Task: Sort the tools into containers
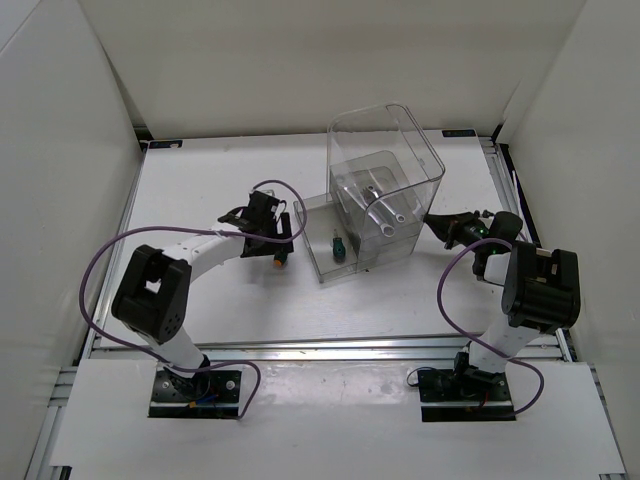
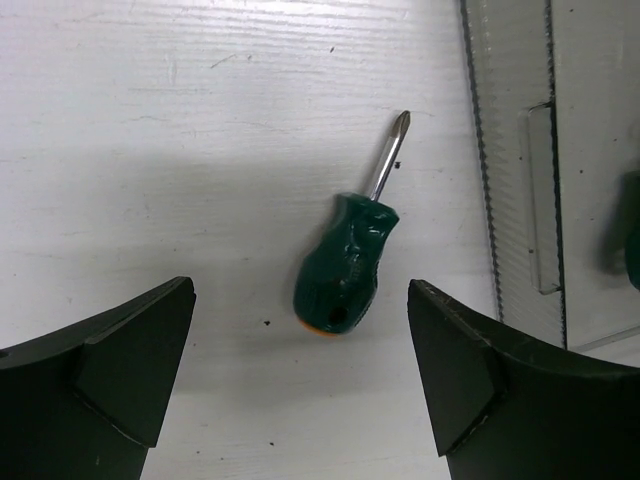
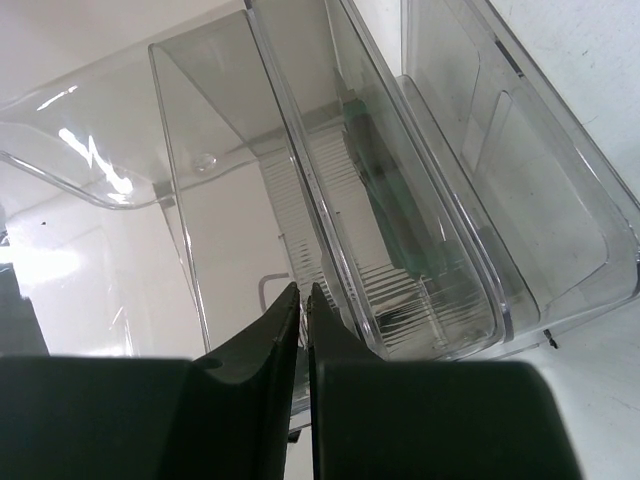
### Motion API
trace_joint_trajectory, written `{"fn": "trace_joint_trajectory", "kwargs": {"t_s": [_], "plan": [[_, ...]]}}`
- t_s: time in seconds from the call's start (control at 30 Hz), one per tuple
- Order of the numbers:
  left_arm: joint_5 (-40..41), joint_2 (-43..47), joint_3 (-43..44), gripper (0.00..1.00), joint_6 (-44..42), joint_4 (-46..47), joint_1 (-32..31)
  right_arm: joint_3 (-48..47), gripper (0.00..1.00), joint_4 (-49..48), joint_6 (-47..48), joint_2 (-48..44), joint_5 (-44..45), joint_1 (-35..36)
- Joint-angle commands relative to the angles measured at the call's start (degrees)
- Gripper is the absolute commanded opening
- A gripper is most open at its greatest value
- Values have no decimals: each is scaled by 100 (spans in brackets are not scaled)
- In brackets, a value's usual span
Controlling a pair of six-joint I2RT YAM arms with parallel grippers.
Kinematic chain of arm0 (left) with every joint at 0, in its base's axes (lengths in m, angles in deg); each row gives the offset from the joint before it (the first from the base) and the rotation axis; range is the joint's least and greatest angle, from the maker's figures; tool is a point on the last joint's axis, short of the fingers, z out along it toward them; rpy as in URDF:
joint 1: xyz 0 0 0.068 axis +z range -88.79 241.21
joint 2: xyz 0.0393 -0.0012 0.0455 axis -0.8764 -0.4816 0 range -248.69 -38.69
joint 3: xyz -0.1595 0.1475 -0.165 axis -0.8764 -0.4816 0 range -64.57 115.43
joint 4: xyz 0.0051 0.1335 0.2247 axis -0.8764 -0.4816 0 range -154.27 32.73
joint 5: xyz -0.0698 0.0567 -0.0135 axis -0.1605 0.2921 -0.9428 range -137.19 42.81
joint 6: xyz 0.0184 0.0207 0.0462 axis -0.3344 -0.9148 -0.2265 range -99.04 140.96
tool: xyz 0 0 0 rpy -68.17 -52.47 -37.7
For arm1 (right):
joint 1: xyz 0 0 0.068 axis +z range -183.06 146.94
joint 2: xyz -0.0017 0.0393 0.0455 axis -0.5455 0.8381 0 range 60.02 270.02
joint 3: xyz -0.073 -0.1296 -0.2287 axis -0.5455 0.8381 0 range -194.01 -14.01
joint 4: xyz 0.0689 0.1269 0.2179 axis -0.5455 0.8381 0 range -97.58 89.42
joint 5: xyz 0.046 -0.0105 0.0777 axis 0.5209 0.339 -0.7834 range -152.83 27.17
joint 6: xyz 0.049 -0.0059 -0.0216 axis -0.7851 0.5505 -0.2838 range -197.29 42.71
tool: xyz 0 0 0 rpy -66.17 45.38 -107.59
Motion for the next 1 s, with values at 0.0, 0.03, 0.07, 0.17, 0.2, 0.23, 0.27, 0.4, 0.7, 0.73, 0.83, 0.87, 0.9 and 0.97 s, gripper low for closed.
{"fn": "trace_joint_trajectory", "kwargs": {"t_s": [0.0, 0.03, 0.07, 0.17, 0.2, 0.23, 0.27, 0.4, 0.7, 0.73, 0.83, 0.87, 0.9, 0.97], "plan": [[-97, 103, -43, 98, -140, 270, -13, 43, 10, -284, 28, -80, -191, -15], [-133, 68, -43, 98, -123, 322, -13, 35, 10, -284, 45, -45, -182, -15], [-211, 33, -34, 98, -114, 340, -22, 26, 10, -284, 28, -45, -199, -23], [-300, -160, 27, 98, -132, 375, -66, 26, 10, -293, 28, -27, -226, -23], [-309, -178, 36, 98, -123, 392, -83, 17, 10, -293, 28, -18, -226, -15], [-335, -248, 54, 97, -132, 410, -83, 0, 10, -293, 28, -9, -243, -23], [-379, -301, 71, 97, -123, 410, -101, -9, 10, -301, 28, -9, -252, -15], [-493, -494, 133, 91, -97, 410, -145, -36, 10, -284, 28, 25, -270, -23], [-318, -372, 501, 37, 9, 305, -84, -36, 10, -293, 63, 61, -296, -15], [-317, -355, 589, 33, 44, 270, -40, -18, 10, -301, 45, 61, -296, -15], [-204, -319, 1063, 20, 219, 25, 66, -18, 10, -301, 63, 78, -296, -6], [-203, -337, 1187, 18, 272, -46, 109, -18, 10, -293, 28, 79, -296, -23], [-168, -319, 1440, 15, 325, -82, 127, -18, 10, -310, 28, 79, -296, -23], [-159, -302, 1679, 13, 544, -117, 136, -1, 10, -310, 28, 79, -296, -15]]}}
